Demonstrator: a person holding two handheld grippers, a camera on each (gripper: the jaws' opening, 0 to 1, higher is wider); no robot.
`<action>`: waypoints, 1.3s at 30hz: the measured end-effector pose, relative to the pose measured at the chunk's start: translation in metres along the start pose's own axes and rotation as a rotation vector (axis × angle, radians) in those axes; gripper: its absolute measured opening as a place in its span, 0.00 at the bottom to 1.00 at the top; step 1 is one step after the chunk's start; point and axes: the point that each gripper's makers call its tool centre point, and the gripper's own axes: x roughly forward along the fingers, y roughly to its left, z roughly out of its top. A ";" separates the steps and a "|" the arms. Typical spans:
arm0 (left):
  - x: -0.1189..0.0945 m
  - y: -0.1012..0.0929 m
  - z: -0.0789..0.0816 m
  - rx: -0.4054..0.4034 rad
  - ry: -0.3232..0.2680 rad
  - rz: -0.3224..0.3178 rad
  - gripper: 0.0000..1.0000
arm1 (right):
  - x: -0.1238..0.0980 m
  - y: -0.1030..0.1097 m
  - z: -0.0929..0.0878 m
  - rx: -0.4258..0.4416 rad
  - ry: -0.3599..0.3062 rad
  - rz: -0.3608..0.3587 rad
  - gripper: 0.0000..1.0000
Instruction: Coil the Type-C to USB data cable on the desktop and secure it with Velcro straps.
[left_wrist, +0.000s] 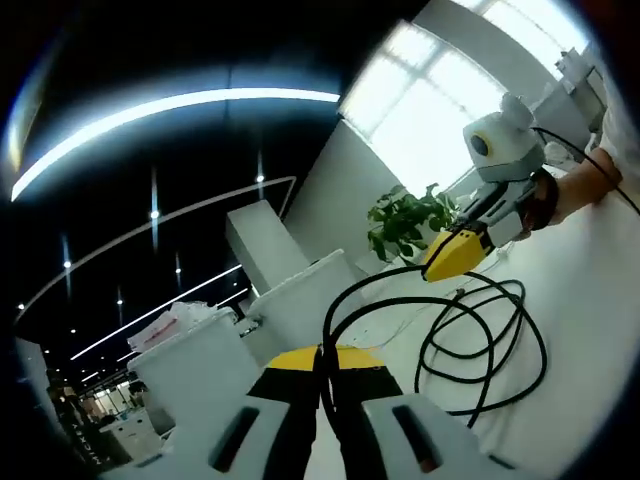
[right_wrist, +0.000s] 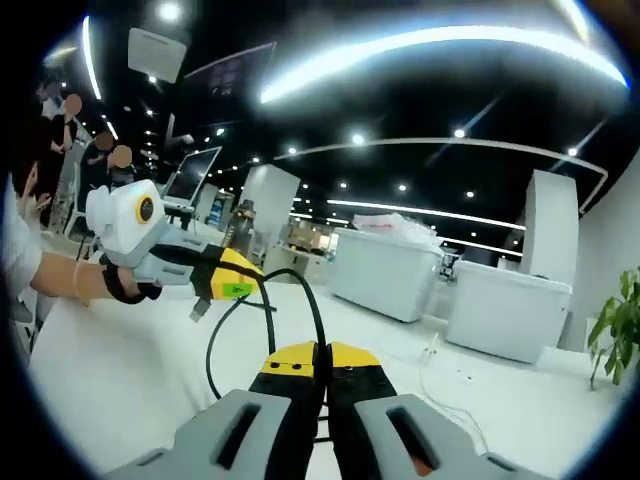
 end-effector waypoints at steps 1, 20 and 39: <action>0.000 -0.001 0.000 -0.002 -0.001 -0.002 0.06 | 0.000 0.001 0.000 -0.006 -0.004 0.006 0.02; 0.001 0.008 -0.008 -0.020 0.024 0.008 0.05 | 0.003 0.019 0.007 0.268 -0.100 0.143 0.05; -0.014 0.035 0.016 -0.043 -0.032 0.092 0.05 | 0.016 -0.024 -0.084 0.157 0.209 0.036 0.21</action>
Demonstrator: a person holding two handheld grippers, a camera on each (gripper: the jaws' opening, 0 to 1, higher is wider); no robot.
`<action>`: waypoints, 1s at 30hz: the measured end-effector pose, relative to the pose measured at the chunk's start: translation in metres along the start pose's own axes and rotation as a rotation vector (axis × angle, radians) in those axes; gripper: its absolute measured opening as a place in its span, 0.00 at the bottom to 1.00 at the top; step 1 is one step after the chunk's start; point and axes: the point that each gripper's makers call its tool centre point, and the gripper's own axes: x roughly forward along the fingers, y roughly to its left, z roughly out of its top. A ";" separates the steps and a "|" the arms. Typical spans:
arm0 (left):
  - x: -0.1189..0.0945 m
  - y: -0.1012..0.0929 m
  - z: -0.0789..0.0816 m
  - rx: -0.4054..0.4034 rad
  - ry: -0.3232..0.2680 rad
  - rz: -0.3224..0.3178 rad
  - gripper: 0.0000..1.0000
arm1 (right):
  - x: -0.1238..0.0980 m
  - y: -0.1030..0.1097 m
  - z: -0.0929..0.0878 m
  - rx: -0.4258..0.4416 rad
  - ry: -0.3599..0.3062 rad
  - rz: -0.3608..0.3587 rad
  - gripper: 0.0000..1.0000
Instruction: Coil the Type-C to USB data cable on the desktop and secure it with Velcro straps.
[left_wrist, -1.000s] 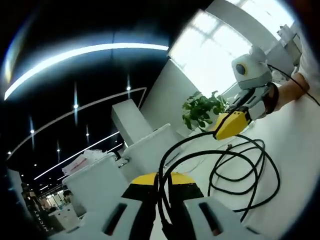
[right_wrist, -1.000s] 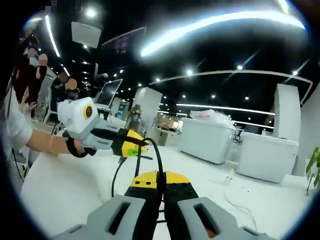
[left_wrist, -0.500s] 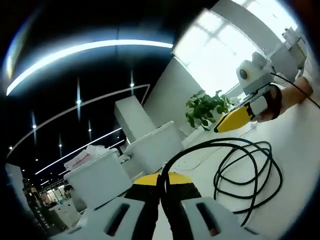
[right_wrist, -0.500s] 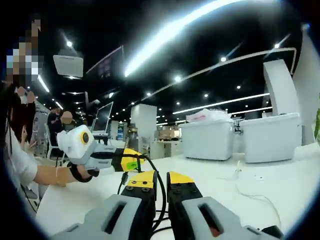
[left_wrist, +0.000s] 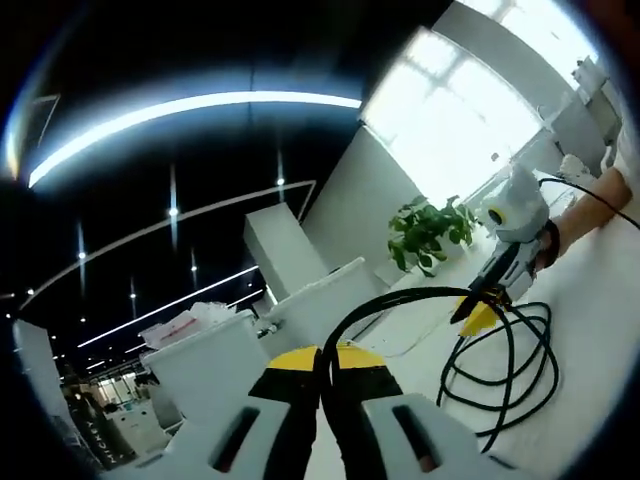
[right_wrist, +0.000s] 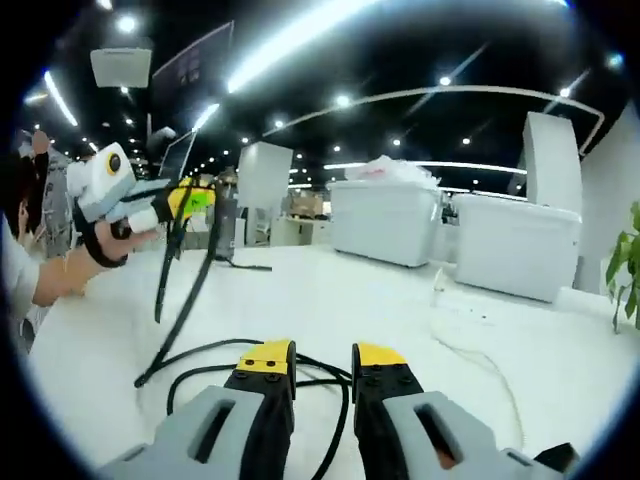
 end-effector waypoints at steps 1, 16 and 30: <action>-0.001 0.000 0.003 0.001 -0.007 0.000 0.05 | 0.003 -0.002 -0.005 -0.003 0.018 -0.005 0.21; 0.000 -0.012 0.011 -0.004 -0.034 -0.035 0.05 | 0.006 -0.007 0.004 -0.014 0.025 -0.043 0.02; 0.009 -0.043 -0.005 -0.115 -0.019 -0.151 0.05 | -0.022 0.024 0.079 0.001 -0.249 -0.036 0.02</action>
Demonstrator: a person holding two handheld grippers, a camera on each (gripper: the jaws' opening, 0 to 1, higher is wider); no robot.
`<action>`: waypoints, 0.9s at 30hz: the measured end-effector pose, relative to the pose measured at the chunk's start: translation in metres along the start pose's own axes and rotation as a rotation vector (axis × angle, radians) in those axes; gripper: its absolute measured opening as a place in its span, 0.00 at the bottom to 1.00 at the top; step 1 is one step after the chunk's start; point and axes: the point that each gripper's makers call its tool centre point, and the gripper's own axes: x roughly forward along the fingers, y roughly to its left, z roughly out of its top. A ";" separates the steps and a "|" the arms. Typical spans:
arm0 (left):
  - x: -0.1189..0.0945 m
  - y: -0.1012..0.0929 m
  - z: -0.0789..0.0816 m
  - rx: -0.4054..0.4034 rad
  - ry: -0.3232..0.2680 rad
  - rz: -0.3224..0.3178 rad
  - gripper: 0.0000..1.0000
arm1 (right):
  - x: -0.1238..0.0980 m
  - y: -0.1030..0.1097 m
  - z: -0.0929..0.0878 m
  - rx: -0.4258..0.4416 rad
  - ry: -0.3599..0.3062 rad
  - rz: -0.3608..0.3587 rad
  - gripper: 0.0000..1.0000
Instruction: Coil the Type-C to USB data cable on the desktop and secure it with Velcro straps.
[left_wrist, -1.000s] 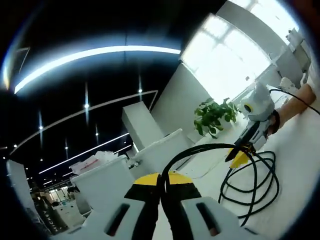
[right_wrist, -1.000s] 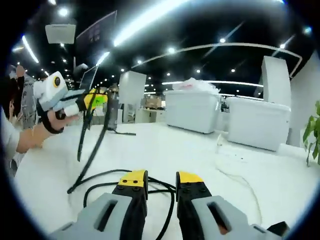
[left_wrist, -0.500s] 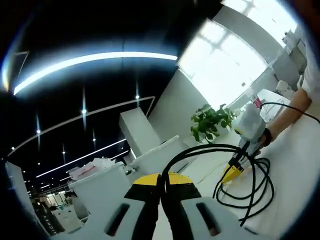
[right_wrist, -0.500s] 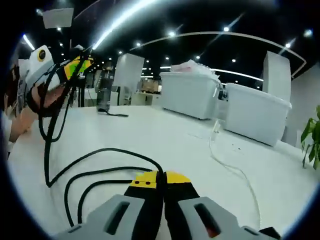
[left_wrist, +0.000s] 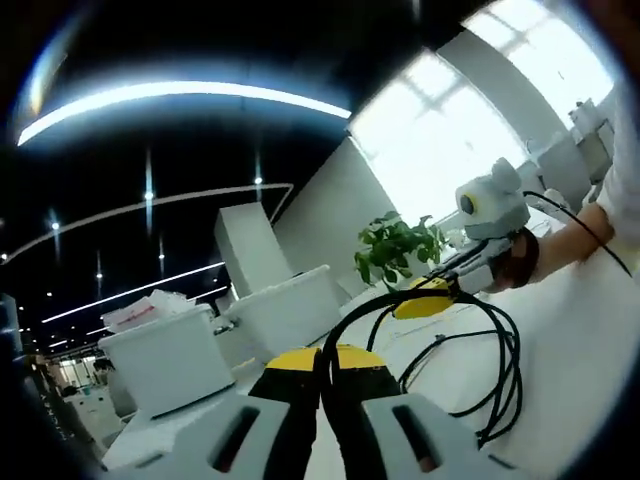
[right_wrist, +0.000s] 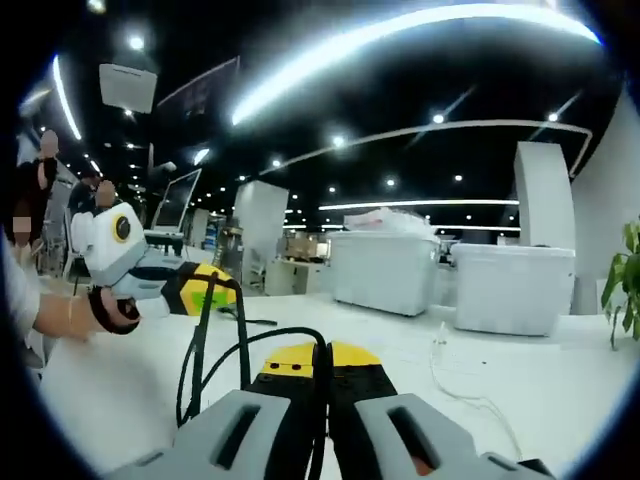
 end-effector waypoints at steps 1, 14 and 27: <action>0.000 -0.002 0.000 0.000 -0.001 -0.008 0.05 | 0.000 0.002 0.003 -0.007 -0.010 -0.001 0.02; 0.005 -0.012 -0.004 0.021 0.002 -0.036 0.05 | 0.005 0.017 0.022 0.043 -0.092 0.056 0.02; 0.008 -0.009 -0.015 -0.012 0.024 -0.017 0.09 | 0.007 0.036 0.027 0.212 -0.113 0.187 0.02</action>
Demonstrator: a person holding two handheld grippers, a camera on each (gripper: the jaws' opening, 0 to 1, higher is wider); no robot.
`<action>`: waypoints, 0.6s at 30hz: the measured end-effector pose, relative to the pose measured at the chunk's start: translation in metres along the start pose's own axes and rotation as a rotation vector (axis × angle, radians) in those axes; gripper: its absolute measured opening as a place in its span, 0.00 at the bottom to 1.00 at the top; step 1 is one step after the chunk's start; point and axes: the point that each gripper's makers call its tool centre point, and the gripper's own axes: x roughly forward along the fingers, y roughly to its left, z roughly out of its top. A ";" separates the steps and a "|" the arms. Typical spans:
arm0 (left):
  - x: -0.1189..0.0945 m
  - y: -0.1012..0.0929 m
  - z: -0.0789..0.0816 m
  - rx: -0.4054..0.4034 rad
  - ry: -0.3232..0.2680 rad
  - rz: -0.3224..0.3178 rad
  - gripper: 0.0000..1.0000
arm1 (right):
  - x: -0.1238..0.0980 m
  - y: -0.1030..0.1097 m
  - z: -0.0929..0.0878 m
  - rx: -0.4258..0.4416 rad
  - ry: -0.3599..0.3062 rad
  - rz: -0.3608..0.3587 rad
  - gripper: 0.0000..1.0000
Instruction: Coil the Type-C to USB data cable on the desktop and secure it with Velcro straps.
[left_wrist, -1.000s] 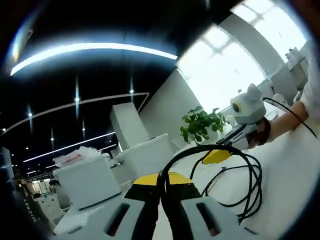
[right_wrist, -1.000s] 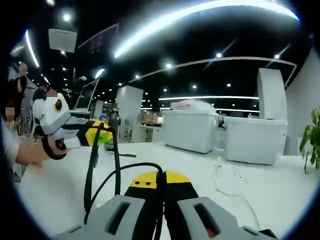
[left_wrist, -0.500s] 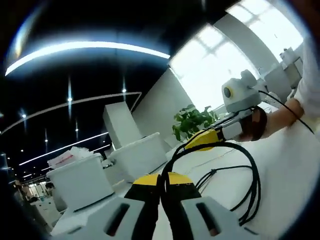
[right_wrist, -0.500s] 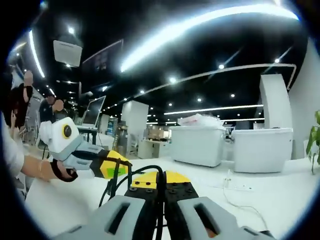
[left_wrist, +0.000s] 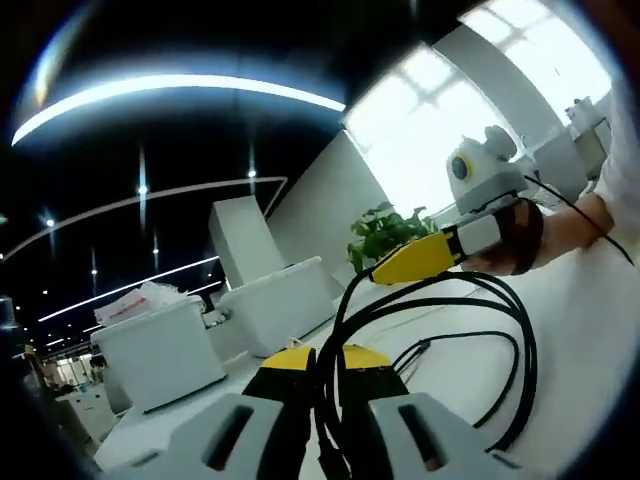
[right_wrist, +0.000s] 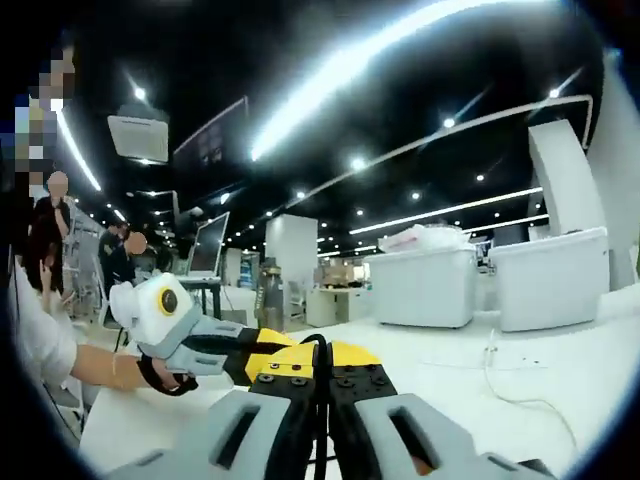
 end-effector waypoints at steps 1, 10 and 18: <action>0.000 0.000 0.000 0.000 0.001 0.001 0.10 | 0.000 0.001 0.000 0.031 -0.002 0.013 0.02; 0.001 -0.006 0.000 0.050 0.002 -0.029 0.06 | 0.000 0.005 -0.003 0.155 -0.007 0.071 0.02; 0.002 -0.008 -0.004 0.078 0.034 -0.043 0.04 | 0.000 -0.003 -0.009 0.117 0.013 0.019 0.03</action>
